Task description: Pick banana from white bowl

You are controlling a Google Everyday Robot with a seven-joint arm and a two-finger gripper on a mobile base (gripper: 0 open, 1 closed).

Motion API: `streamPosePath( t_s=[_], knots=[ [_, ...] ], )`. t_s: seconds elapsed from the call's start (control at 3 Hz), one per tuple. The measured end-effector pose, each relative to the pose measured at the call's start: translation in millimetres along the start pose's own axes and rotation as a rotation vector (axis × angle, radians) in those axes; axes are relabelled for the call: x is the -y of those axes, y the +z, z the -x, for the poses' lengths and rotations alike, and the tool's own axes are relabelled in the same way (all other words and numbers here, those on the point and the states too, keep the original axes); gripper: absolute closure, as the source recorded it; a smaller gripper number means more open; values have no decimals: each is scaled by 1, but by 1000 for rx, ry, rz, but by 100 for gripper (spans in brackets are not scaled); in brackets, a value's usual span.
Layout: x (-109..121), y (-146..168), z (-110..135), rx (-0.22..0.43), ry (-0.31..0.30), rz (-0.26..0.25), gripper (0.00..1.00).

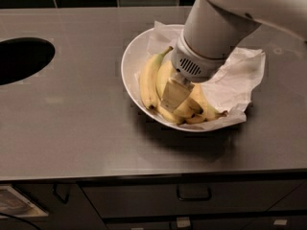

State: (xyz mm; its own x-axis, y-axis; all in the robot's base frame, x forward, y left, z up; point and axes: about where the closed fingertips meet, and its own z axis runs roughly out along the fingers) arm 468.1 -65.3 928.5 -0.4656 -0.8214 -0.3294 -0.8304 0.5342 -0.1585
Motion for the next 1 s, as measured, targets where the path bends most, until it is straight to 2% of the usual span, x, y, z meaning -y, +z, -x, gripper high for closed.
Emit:
streamPosePath(
  t_s=[0.33,1.0],
  knots=[
    [-2,5,-4,-16,45,-9,42],
    [1,24,-8,-18,96,0,42]
  ],
)
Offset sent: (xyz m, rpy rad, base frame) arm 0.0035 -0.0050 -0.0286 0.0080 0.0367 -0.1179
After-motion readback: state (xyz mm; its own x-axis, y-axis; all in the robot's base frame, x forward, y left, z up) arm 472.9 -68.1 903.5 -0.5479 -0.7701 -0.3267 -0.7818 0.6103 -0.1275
